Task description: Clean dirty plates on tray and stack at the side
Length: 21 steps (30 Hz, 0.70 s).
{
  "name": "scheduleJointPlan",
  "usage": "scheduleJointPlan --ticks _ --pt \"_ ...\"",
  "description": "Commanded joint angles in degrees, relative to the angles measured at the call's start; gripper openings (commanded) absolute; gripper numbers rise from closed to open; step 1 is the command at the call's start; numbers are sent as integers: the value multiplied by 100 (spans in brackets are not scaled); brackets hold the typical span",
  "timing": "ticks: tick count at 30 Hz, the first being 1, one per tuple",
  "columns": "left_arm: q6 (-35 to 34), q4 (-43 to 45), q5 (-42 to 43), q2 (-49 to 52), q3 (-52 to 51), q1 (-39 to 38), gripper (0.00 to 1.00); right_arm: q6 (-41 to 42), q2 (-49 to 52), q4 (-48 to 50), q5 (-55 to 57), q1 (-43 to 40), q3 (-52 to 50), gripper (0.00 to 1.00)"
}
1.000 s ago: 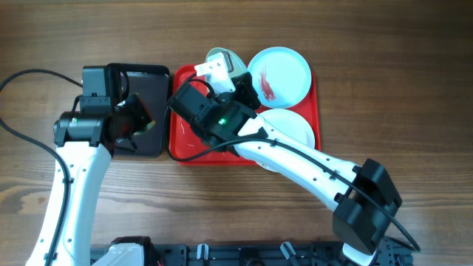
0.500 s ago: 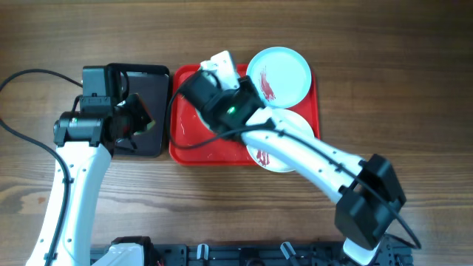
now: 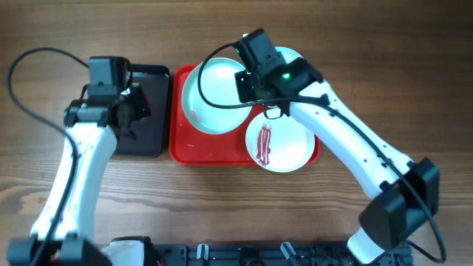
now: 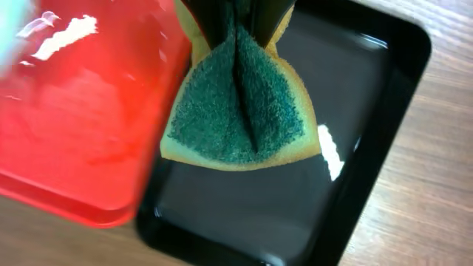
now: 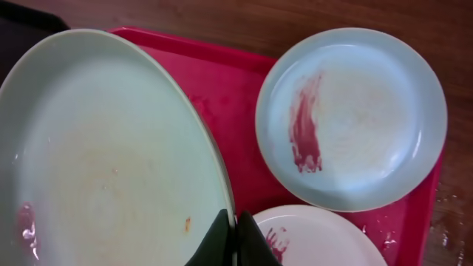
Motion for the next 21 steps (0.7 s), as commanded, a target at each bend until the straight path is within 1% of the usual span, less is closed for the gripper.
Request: scheduleJointPlan --ticks 1,6,12,21 --pt "369 380 -382 667 28 26 4 -28 -216 11 -518 -48 -17 4" --pt "391 743 -358 1342 28 26 4 -17 -214 33 -691 -50 -17 4" --pt "389 887 -356 2000 28 26 4 -15 -214 33 -817 -107 -17 4" --pt "385 1025 -337 2321 28 26 4 -17 -214 24 -1049 -354 -17 4"
